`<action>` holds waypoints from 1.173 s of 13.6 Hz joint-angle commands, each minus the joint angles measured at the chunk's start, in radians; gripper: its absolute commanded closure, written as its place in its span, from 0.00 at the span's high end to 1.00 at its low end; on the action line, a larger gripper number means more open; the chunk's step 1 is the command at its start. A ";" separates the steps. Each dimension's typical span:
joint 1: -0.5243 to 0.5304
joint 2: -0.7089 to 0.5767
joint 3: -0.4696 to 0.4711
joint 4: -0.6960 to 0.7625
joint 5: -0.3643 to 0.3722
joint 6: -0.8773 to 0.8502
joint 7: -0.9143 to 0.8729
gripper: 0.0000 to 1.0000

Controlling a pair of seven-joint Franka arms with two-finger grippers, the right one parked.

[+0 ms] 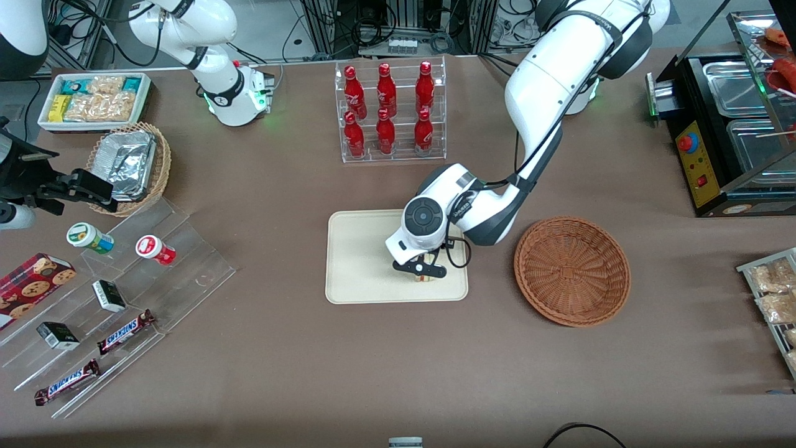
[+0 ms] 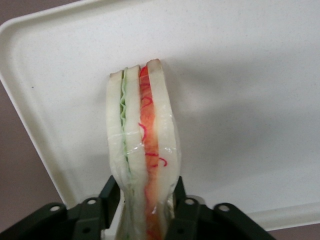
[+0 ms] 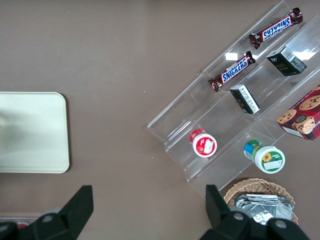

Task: Place sandwich from basket to tray
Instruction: 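Lower the sandwich onto the tray with the left gripper, then open the left gripper to release the sandwich on the tray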

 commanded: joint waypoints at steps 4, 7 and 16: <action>-0.008 0.016 0.013 0.026 0.015 -0.014 -0.056 1.00; -0.003 -0.001 0.015 0.033 0.015 -0.015 -0.059 1.00; 0.053 -0.153 0.050 0.040 0.011 -0.147 -0.049 1.00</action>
